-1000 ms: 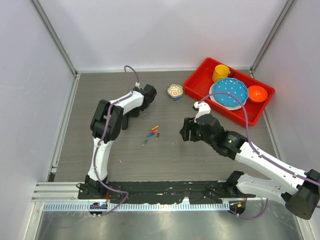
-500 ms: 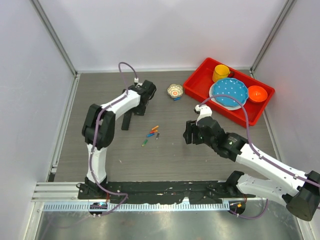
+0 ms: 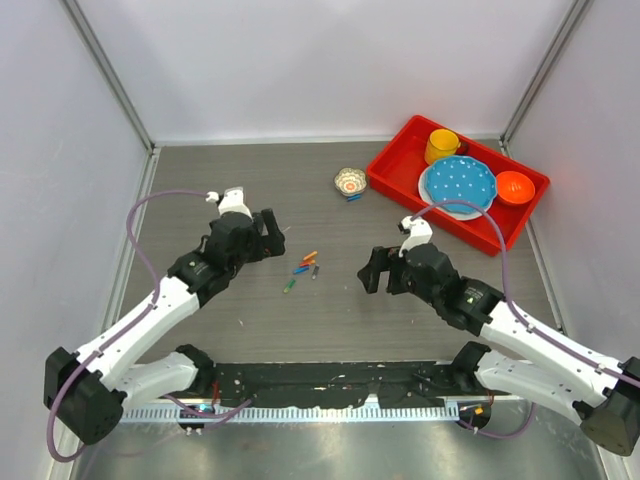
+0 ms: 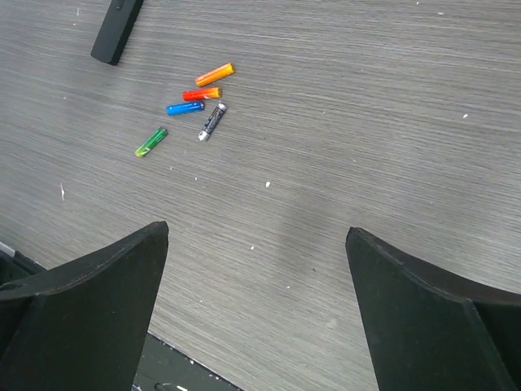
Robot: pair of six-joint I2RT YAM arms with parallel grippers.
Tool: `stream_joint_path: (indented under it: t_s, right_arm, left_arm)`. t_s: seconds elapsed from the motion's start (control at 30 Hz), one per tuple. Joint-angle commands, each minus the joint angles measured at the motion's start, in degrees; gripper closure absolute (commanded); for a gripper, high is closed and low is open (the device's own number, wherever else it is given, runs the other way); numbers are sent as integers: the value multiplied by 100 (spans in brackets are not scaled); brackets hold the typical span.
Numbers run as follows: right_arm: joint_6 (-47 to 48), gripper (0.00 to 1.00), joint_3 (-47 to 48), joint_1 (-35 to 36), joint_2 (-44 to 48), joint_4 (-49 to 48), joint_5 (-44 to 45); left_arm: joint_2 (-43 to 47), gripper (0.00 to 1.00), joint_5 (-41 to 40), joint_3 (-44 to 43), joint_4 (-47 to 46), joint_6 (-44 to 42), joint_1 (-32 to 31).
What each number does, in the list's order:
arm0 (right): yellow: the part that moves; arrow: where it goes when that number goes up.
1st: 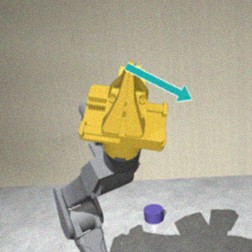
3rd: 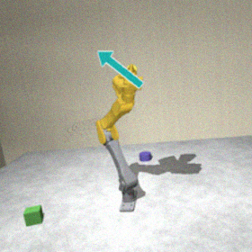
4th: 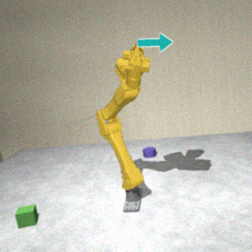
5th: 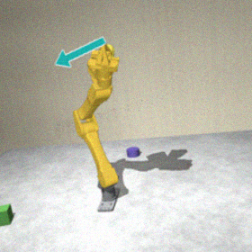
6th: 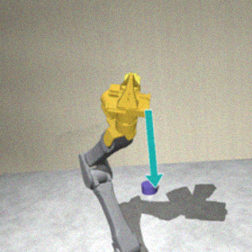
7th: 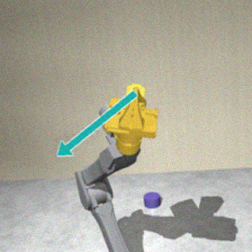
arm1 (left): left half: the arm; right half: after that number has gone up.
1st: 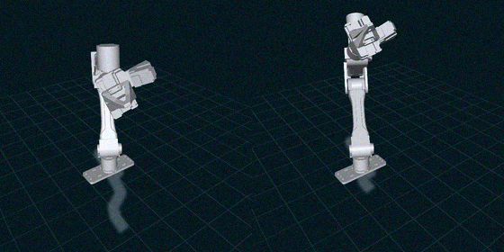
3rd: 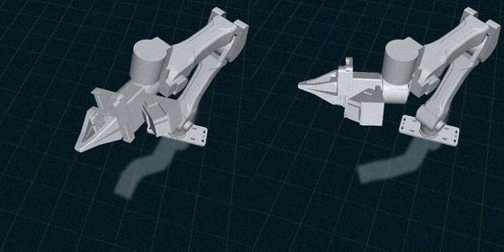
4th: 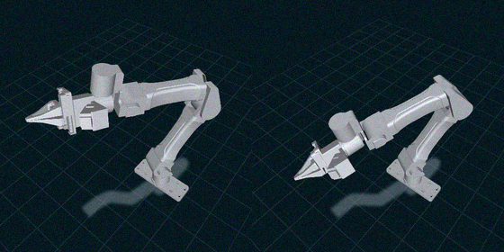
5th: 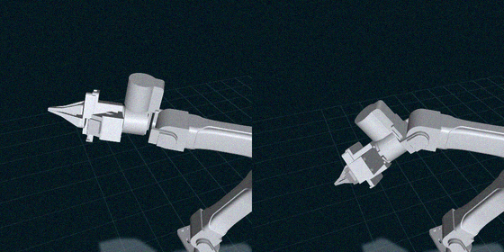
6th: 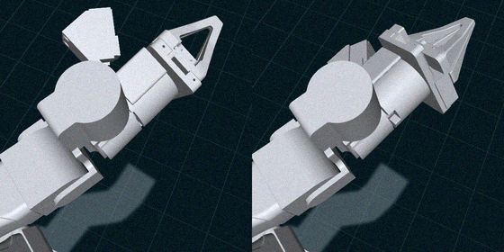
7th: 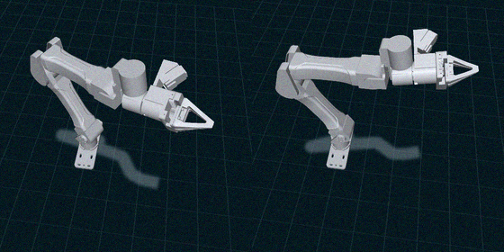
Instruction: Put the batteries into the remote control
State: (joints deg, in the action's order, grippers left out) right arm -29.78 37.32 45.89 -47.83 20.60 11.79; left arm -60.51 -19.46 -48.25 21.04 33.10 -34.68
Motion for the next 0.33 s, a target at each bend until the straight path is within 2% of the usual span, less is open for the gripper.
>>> stream_joint_path:
  t_s: [0.0,0.13,0.3]
  right_arm:
    - [-370,4,-234,-27,108,-688,-46]
    - [-643,4,-471,-27,274,-1084,261]
    - [-741,4,-858,-27,643,-1576,702]
  left_arm:
    - [57,0,417,167,-216,1189,49]
    - [363,0,312,140,286,1383,49]
    - [1014,1,435,483,111,1436,49]
